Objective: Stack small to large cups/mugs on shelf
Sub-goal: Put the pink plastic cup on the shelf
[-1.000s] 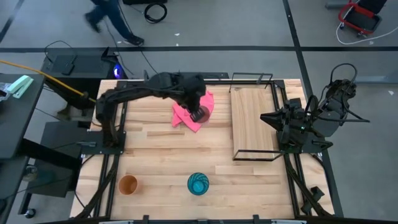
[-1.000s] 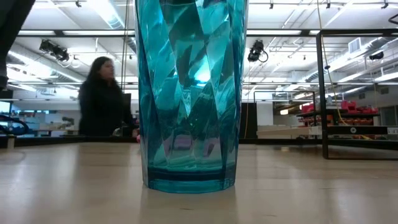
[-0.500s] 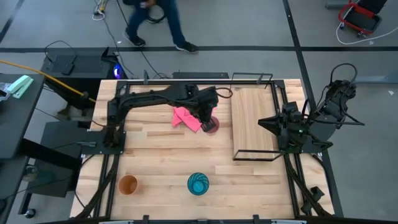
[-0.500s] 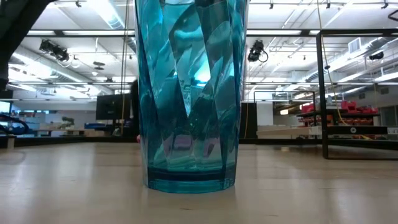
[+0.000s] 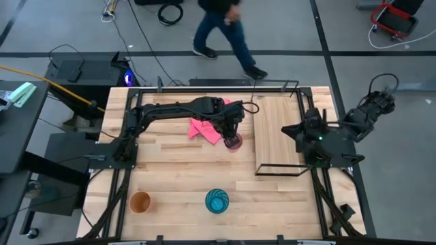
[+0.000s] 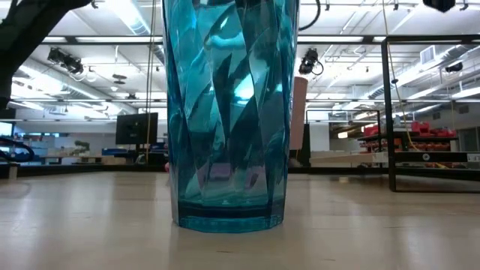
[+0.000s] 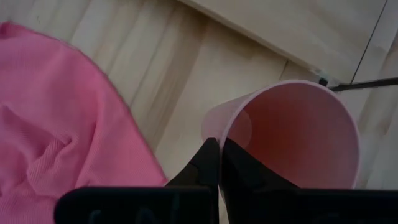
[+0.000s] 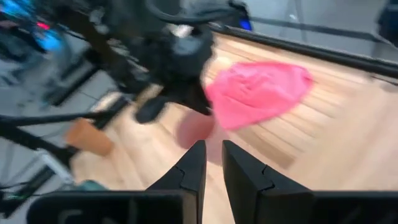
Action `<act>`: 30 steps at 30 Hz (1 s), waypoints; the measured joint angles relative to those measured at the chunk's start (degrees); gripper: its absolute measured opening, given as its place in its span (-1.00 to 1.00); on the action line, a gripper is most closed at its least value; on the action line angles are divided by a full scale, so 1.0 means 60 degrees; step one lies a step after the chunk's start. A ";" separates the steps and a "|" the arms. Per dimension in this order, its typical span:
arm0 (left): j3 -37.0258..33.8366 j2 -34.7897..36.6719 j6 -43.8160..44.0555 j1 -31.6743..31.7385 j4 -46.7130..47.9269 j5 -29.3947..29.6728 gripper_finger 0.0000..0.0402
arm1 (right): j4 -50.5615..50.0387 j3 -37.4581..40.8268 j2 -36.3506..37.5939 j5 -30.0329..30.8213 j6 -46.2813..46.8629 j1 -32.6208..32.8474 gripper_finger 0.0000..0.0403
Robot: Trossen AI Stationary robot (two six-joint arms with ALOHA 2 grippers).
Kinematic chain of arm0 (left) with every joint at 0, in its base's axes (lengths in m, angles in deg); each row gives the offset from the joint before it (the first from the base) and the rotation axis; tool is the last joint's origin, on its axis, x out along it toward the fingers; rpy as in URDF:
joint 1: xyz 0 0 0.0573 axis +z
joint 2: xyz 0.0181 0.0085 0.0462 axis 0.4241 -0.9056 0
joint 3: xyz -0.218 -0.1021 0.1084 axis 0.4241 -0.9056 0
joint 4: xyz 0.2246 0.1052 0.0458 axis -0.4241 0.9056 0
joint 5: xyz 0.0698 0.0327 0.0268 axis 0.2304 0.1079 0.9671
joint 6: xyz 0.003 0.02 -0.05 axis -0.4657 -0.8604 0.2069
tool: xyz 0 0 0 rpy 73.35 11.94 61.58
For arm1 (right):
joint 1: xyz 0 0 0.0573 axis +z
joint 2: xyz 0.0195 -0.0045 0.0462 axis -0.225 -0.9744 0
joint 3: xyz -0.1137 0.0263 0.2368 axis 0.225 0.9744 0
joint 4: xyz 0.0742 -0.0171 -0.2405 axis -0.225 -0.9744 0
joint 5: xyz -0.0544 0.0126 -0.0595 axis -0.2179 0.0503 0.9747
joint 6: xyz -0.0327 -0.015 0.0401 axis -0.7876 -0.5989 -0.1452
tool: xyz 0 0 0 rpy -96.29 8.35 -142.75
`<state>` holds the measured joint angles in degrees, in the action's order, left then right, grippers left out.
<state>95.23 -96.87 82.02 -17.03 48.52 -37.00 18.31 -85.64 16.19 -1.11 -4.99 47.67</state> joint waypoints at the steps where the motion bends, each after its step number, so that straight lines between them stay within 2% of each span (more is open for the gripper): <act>1: 0.0004 -0.0055 0.0000 0.0013 -0.0093 -0.0012 -0.95 | -0.0128 -0.0001 -0.0002 -0.0187 0.0015 -0.0263 -0.68; 6: -0.0004 -0.0323 -0.0008 0.0187 -0.0332 -0.0344 -0.95 | -0.0498 -0.0001 -0.0065 -0.0984 -0.0107 -0.1573 -0.64; 15: 0.0020 -0.0734 -0.0003 0.0332 -0.0564 -0.0630 -0.95 | -0.0503 -0.0001 -0.0770 -0.3011 -0.1442 -0.3416 -0.62; 23: 0.0015 -0.1059 0.0000 0.0340 -0.0709 -0.0748 -0.95 | -0.0250 -0.0001 -0.1928 -0.4574 -0.2678 -0.4649 -0.63; 30: -0.0011 -0.1083 0.0004 0.0341 -0.0678 -0.0748 -0.91 | 0.0389 -0.0001 -0.2740 -0.5368 -0.3586 -0.5302 -0.63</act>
<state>95.16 -103.37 82.04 -14.98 44.46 -41.48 20.64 -85.65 -0.25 -33.31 -26.50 15.86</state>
